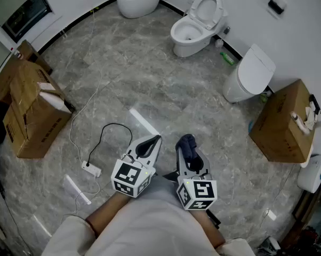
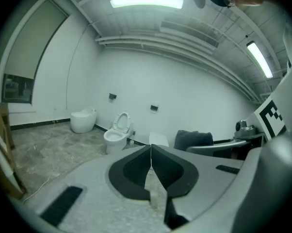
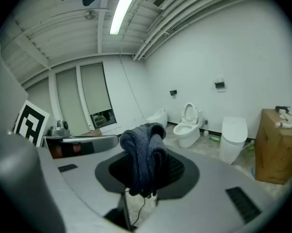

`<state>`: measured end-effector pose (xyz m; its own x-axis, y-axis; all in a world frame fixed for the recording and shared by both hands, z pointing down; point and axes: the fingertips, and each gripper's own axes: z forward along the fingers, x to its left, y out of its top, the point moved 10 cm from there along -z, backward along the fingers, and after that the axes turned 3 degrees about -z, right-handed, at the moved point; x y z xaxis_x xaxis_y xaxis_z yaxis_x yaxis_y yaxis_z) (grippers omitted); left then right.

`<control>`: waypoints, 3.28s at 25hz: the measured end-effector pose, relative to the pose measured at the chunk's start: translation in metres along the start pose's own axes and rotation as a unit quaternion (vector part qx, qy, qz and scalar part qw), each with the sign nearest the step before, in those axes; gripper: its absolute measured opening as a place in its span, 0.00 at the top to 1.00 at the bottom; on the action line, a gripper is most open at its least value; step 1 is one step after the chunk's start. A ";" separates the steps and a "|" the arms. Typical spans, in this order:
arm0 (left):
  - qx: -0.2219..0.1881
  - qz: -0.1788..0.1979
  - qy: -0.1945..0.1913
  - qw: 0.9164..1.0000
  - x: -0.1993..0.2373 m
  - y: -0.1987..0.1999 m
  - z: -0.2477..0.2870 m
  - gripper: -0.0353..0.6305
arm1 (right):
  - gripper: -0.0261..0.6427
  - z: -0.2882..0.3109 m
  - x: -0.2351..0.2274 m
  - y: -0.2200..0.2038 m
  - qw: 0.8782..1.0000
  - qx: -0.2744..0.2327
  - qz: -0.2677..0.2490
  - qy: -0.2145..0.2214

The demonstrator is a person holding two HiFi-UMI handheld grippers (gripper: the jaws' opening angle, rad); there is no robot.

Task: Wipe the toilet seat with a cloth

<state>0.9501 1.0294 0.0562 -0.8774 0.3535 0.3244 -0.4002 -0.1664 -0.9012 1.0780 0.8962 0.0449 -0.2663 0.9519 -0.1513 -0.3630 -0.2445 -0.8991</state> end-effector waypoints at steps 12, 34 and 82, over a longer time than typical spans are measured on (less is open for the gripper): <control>0.009 -0.026 -0.009 1.000 0.035 -0.009 -0.015 0.93 | 0.81 0.020 0.031 -0.005 1.000 0.016 -0.017 0.006; 0.020 0.018 0.045 0.999 0.160 0.098 0.203 0.93 | 0.79 0.277 -0.105 0.116 0.997 -0.020 0.071 0.022; 0.157 0.065 -0.193 0.967 0.526 0.409 0.791 0.93 | 0.80 0.813 -0.327 0.390 0.966 -0.006 0.185 -0.178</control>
<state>0.1153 0.4194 0.0862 -0.9349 -0.0480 0.3516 -0.2876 -0.4781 -0.8299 0.2980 0.3392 0.0775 -0.6675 0.6751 -0.3140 -0.1744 -0.5518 -0.8156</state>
